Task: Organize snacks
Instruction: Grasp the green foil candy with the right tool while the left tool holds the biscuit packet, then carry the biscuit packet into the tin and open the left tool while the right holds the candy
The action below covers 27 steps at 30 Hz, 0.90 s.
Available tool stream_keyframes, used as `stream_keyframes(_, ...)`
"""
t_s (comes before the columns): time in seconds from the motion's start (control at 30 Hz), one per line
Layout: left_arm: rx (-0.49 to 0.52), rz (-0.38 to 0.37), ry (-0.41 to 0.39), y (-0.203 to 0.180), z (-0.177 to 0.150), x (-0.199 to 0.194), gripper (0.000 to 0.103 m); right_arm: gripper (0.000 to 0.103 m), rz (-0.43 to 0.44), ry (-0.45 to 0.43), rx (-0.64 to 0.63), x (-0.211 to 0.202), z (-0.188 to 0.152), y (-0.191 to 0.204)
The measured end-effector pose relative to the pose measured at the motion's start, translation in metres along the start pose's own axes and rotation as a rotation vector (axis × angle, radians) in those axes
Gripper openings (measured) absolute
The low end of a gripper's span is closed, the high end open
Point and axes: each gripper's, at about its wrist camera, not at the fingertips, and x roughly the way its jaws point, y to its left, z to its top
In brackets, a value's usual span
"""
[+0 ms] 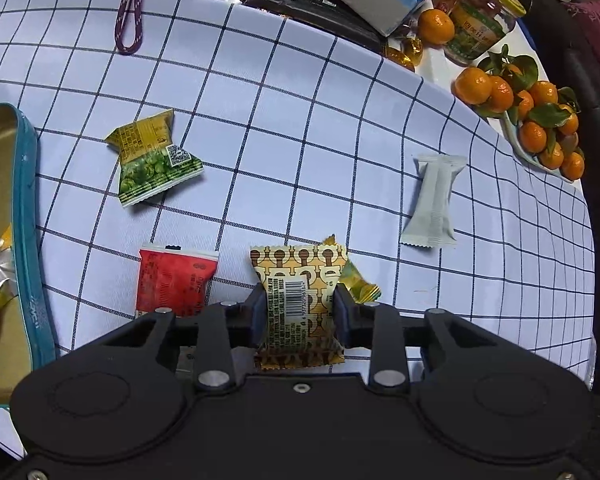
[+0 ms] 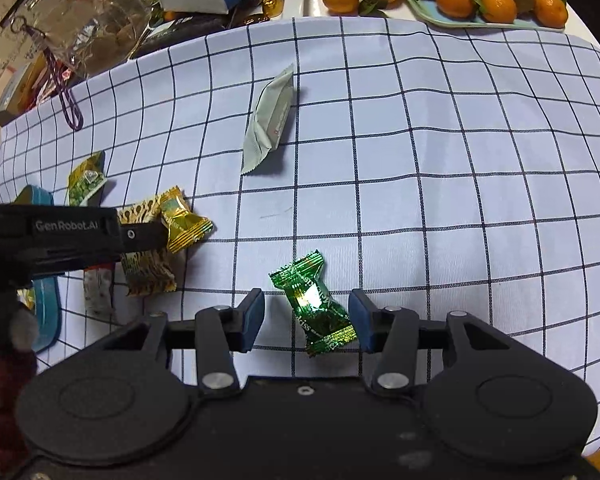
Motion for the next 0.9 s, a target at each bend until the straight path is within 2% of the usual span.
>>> stream_keyframes(0.2, 0.033, -0.007, 0.003, -0.007, -0.003, -0.003, 0.042, 0.046, -0.034, -0.014, -0.054, 0.003, -0.003, 0.008)
stream_keyframes(0.23, 0.042, -0.002, 0.0, -0.007, -0.004, -0.004, 0.042, 0.042, -0.039, -0.016, -0.059, 0.004, -0.003, 0.009)
stream_keyframes(0.33, 0.06, 0.007, -0.012, -0.009, -0.005, -0.006, 0.042, 0.021, -0.042, -0.023, -0.071, 0.003, -0.002, 0.009)
stream_keyframes(0.5, 0.071, 0.01, -0.03, -0.008, -0.005, -0.01, 0.042, 0.02, -0.004, -0.06, -0.008, -0.008, 0.005, 0.001)
stream_keyframes(0.77, 0.077, 0.013, -0.08, 0.001, -0.004, -0.027, 0.042, 0.02, 0.064, -0.121, 0.218, -0.024, 0.021, -0.028)
stream_keyframes(0.9, 0.061, 0.01, -0.115, 0.012, -0.004, -0.041, 0.042, 0.02, 0.052, -0.158, 0.234, -0.027, 0.023, -0.027)
